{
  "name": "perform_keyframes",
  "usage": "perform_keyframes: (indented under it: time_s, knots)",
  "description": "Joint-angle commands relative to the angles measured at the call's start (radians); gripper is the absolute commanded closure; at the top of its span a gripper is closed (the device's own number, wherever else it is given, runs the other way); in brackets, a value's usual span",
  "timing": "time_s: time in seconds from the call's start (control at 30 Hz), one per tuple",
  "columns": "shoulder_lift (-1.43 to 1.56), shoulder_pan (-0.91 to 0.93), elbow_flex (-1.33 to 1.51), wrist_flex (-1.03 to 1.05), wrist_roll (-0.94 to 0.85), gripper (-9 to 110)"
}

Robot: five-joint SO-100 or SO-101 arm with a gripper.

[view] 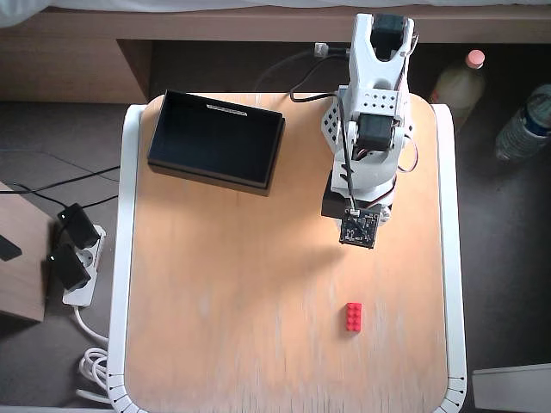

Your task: Grasp a lego block and put it in the bin.

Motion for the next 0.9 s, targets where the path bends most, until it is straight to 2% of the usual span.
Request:
perform_keyframes:
  time_s: [0.0,0.2,0.4,0.87]
  knots:
    - [0.086,-0.015,0.152,-0.048,0.043,101]
    - [0.017,-0.015,0.067,-0.109,0.095,101]
    - [-0.189,-0.034,-0.149,-0.181,0.106,101]
    - [-0.721,-0.061,-0.701,-0.181,0.084,101]
